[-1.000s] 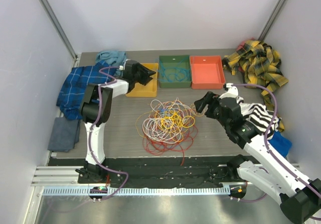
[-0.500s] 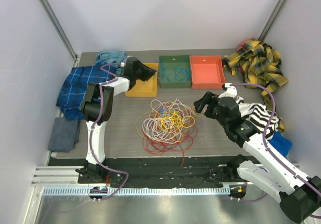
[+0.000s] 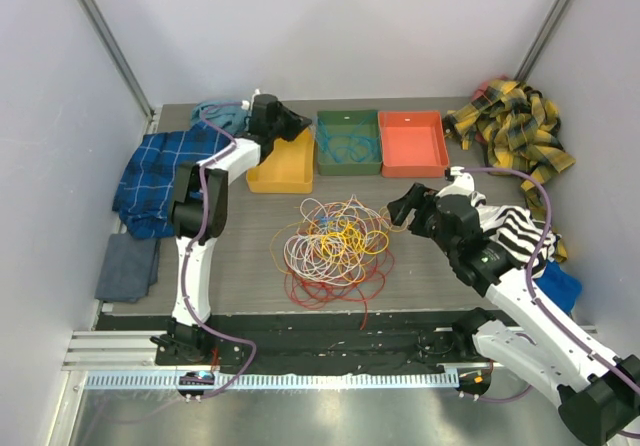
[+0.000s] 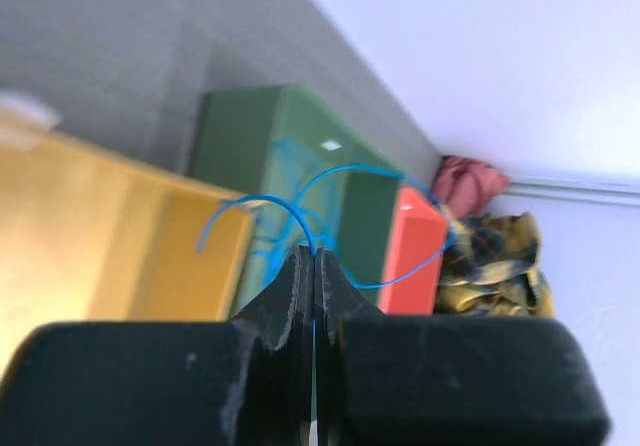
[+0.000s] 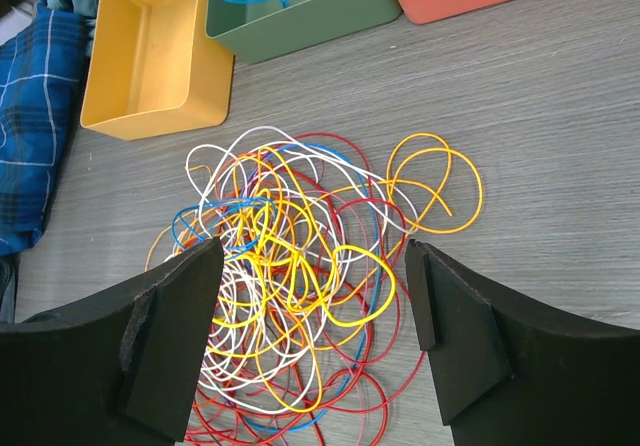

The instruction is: Untangle the cables

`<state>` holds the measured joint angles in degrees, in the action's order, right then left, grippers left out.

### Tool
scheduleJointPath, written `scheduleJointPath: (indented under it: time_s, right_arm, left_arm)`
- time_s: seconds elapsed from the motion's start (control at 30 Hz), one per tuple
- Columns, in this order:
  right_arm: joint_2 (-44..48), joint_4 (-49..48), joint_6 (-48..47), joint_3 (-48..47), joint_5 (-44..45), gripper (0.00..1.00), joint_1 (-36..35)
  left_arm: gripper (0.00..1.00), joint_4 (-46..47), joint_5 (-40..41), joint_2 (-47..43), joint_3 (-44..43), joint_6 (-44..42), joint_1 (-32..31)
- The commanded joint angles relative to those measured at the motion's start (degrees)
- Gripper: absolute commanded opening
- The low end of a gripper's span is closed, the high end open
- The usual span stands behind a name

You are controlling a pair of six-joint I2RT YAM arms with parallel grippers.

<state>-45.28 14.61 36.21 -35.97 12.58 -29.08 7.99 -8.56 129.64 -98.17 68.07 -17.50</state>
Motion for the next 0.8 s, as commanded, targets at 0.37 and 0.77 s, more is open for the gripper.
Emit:
scheduleJointPath:
  time_s: [0.37,0.77]
  right_arm:
    - [3.0,-0.38,-1.58,-0.07,2.36,0.82,0.16]
    - [3.35,0.07,-2.63,-0.51,2.8,0.82,0.25]
  left_arm:
    - [0.0,-5.87,-3.66,9.92,-32.16,-6.02,-7.11]
    - [0.0,-10.71,-1.46,10.45,-23.12,-8.66,-7.64]
